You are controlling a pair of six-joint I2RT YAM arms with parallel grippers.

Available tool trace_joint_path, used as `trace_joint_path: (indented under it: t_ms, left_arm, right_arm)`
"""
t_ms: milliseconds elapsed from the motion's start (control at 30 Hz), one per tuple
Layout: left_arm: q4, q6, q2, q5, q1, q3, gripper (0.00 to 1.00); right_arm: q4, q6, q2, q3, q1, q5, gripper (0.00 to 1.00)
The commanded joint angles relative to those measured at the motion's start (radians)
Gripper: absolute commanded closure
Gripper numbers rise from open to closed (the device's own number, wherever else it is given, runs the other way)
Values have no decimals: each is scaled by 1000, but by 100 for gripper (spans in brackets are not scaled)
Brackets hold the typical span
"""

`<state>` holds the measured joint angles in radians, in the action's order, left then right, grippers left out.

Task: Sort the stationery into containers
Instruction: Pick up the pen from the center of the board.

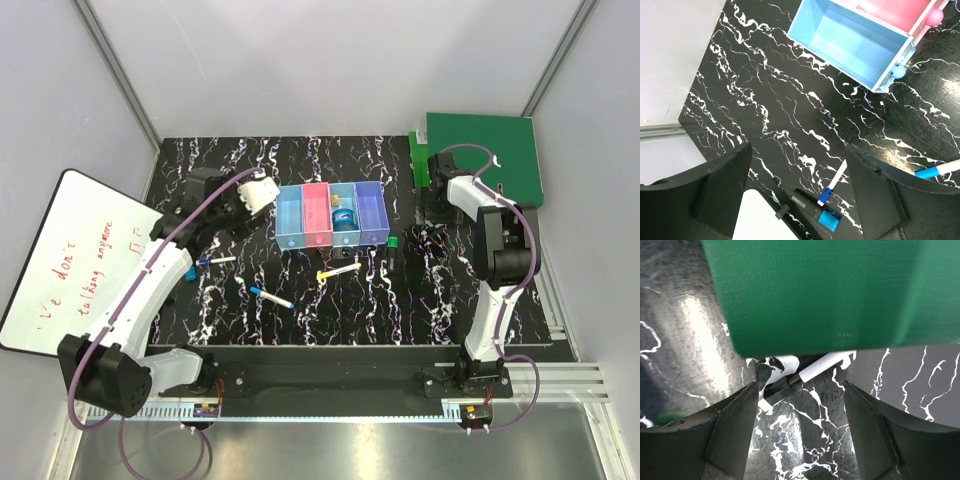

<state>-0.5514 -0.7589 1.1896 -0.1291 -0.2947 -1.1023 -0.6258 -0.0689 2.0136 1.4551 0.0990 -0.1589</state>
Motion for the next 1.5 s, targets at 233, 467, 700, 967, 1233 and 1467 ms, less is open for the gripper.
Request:
trace_joint_path:
  t_ms: [233, 467, 700, 967, 1233, 1467]
  left_arm:
    - [44, -6, -41, -47, 23, 9, 19]
    - [53, -8, -47, -58, 32, 12, 19]
    - [51, -7, -45, -61, 34, 10, 19]
    - [53, -5, -41, -63, 39, 4, 19]
    - [53, -2, -42, -70, 48, -1, 19]
    - [53, -6, -38, -72, 58, -8, 18]
  right_arm:
    - [32, -17, 4, 7, 30, -85, 23]
    - [38, -19, -56, -76, 28, -96, 22]
    - [41, -20, -53, -93, 24, -73, 29]
    - [43, -25, -46, -107, 24, -47, 40]
    - [49, -23, -13, -85, 21, -45, 44]
    - [49, -28, 8, -72, 19, -30, 59]
